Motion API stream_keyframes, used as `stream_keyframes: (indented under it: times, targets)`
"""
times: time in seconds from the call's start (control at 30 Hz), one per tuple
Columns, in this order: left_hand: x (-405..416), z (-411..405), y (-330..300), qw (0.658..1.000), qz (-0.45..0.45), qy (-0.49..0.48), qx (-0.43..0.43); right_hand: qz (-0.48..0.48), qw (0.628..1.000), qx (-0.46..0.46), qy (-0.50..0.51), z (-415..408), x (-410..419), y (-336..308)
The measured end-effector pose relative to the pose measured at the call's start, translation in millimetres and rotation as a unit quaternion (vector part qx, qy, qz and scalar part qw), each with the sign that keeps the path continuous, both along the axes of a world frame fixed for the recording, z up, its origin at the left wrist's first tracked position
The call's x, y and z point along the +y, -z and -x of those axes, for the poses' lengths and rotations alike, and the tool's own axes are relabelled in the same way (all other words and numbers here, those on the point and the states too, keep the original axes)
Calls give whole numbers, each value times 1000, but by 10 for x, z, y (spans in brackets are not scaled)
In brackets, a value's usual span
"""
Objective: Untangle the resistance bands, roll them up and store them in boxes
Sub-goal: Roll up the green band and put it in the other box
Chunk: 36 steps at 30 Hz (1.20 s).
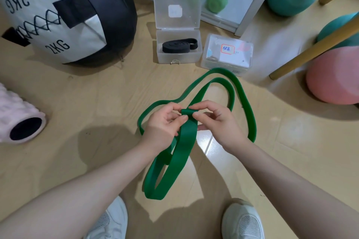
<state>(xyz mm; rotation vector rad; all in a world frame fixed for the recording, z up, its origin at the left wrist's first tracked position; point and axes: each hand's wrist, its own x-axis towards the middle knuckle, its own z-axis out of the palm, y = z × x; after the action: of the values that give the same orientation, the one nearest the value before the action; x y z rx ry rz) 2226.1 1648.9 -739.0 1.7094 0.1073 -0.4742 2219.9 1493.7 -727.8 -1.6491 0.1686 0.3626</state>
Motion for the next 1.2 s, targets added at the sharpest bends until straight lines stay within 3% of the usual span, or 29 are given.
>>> stream_keyframes:
  times: [0.17,0.4,0.57,0.7,0.93,1.03,1.13,1.2]
  targets:
    - [33,39,-11,999,-30,9,-15,-80,990,113,-4,-2,-40,-29]
    - [-6,56,-97,995,20,4,95,119,992,-38,-20,35,21,57]
    - [18,13,-167,969,110,-28,218,203,963,-175,-26,119,74,104]
    - [65,-15,-161,953,135,-27,268,213,938,-269,-53,122,59,149]
    - [58,-3,-223,941,149,-30,302,223,914,-315,-126,128,24,248]
    - [55,23,-170,949,115,-33,291,231,914,-301,-141,146,6,264]
    - [50,54,-97,954,89,-35,286,216,925,-278,-143,176,-9,270]
    - [20,48,-89,960,87,-33,263,168,951,-237,-108,157,-12,228]
